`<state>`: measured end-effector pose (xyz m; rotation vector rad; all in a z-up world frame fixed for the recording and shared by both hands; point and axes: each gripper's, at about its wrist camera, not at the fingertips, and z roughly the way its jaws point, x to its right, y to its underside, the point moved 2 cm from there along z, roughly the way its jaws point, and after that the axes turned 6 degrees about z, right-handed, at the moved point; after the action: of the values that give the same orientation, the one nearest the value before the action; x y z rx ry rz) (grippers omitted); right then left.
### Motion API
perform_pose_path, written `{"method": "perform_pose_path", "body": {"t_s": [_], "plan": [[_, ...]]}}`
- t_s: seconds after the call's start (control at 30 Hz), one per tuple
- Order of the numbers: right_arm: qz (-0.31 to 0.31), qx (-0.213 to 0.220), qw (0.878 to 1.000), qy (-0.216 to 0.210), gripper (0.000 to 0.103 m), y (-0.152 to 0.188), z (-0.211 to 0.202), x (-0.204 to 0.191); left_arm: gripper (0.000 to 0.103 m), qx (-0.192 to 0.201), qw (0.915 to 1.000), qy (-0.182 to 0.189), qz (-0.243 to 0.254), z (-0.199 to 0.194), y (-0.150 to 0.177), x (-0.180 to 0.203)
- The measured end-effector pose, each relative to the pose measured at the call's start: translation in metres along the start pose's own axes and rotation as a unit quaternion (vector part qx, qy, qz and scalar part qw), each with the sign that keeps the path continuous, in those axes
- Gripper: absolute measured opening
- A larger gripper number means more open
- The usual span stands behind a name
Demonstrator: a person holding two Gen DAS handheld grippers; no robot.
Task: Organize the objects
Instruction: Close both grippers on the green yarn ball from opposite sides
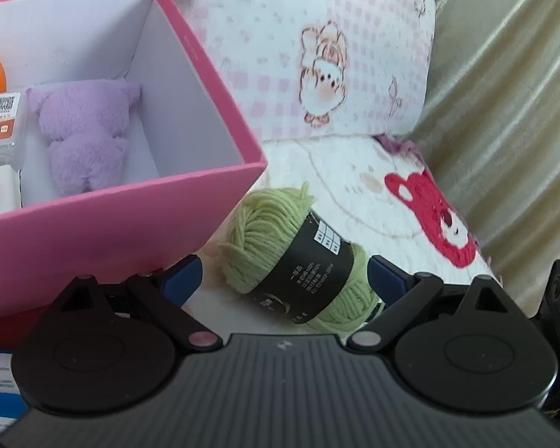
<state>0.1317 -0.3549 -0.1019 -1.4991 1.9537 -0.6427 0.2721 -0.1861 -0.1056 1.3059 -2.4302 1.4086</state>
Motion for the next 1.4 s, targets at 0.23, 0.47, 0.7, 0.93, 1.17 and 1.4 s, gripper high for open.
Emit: {"method": "perform_pose_path", "body": {"t_s": [0.23, 0.47, 0.7, 0.93, 1.17, 1.4], "plan": [[-0.038, 0.031, 0.998, 0.049, 0.076, -0.001, -0.004, 0.007, 0.095, 0.019, 0.9996, 0.009, -0.020, -0.001, 0.002, 0.009], [-0.090, 0.032, 0.995, 0.027, 0.080, -0.008, 0.005, 0.006, 0.095, -0.016, 0.9982, 0.007, -0.058, 0.013, 0.009, 0.014], [-0.100, 0.025, 0.995, 0.014, 0.081, -0.016, 0.022, 0.004, 0.094, 0.011, 0.9928, -0.001, -0.119, 0.014, 0.013, 0.008], [-0.086, 0.024, 0.996, 0.010, 0.065, -0.014, 0.017, 0.002, 0.078, 0.024, 0.9900, -0.005, -0.139, 0.009, 0.016, 0.003], [-0.093, 0.028, 0.995, 0.012, 0.061, -0.007, 0.010, -0.008, 0.074, 0.029, 0.9887, -0.009, -0.147, 0.006, 0.021, 0.005], [-0.112, 0.033, 0.993, -0.001, 0.061, 0.006, -0.012, -0.022, 0.073, 0.020, 0.9874, -0.010, -0.157, -0.008, 0.032, 0.007]]}}
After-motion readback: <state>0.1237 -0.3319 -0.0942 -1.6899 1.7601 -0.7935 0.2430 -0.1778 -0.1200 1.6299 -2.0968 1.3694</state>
